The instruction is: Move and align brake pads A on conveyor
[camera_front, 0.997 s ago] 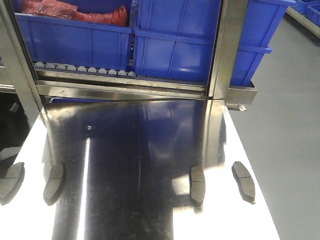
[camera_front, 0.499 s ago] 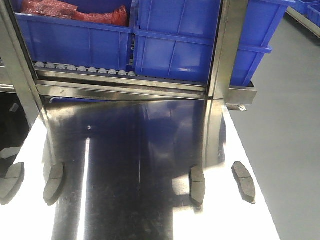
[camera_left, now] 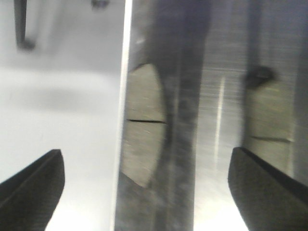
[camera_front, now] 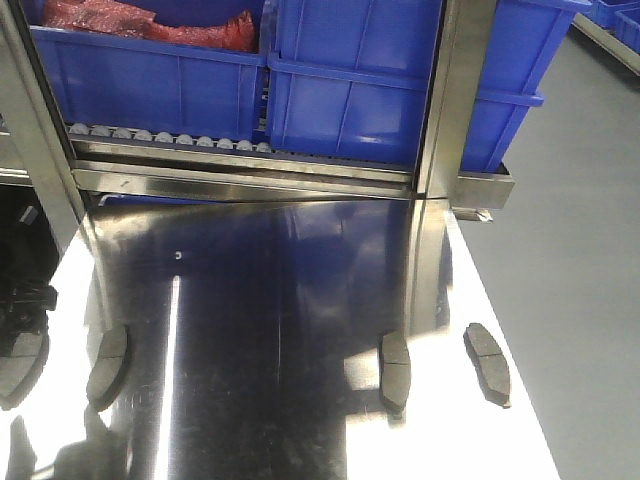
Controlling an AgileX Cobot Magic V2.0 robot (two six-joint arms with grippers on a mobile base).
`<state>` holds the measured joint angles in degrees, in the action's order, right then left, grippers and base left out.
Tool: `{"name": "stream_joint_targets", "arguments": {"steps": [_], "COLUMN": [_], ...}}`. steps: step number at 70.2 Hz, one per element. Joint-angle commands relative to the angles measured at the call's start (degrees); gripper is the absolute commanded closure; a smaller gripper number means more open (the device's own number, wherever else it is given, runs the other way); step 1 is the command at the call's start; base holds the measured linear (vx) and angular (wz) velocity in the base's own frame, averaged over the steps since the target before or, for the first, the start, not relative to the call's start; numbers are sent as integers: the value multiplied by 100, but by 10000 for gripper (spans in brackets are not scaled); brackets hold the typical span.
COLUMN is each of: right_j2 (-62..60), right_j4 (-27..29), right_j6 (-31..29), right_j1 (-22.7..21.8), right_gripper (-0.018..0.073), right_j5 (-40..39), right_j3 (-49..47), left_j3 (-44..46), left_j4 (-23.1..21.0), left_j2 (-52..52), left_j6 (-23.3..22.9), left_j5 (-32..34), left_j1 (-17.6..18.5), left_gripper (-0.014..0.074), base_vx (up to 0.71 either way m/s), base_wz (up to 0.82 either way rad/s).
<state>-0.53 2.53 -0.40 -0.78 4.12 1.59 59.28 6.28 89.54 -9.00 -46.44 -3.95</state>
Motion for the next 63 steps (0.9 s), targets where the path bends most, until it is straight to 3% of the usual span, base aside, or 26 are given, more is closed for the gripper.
{"name": "stream_joint_targets", "arguments": {"steps": [1, 18, 63], "right_j2": [-59, -59, -59], "right_j4": [-7, -7, -7], "right_j6": [-35, -35, -35], "right_j1": [-1, -1, -1], "right_gripper": [563, 563, 563], "right_j5": [-412, -412, -412], "right_j3": [30, 30, 30], "left_j3": [311, 317, 317], "left_j4": [19, -387, -372], "left_j2": [102, 471, 914], "left_j6": [-32, 391, 430], "left_j5": [-22, -14, 21], "left_j1": [-99, -91, -91], "left_gripper": [-43, -24, 24], "base_vx": [0, 0, 0], "base_wz": [0, 0, 0]}}
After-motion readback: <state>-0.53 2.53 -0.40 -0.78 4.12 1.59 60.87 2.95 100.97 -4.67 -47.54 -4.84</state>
